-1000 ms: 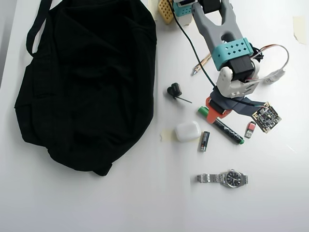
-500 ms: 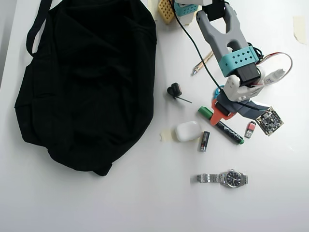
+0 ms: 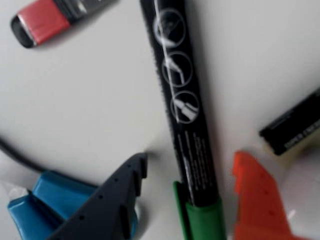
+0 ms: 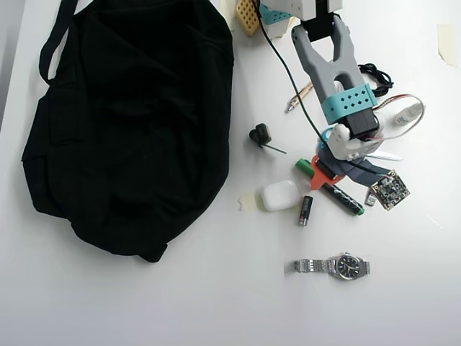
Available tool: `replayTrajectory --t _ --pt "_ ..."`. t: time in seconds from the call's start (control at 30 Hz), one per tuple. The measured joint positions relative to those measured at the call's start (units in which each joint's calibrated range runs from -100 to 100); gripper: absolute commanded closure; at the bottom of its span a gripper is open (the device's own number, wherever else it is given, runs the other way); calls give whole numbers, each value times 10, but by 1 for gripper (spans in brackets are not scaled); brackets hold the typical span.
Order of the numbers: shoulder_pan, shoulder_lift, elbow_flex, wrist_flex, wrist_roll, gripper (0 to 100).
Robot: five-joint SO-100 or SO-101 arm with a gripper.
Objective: Put the whiteboard marker into the black bag
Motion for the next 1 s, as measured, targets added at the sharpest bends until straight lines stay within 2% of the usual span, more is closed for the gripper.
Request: replayTrajectory --t 0.07,0.47,0.57,0.87,1.0 --pt "-1 0 0 0 0 98" --pt "18 0 -3 9 2 98" --pt "32 0 -30 47 3 98" --pt "102 -43 -227 260 1 98" --pt "150 -82 -309 280 -13 98"
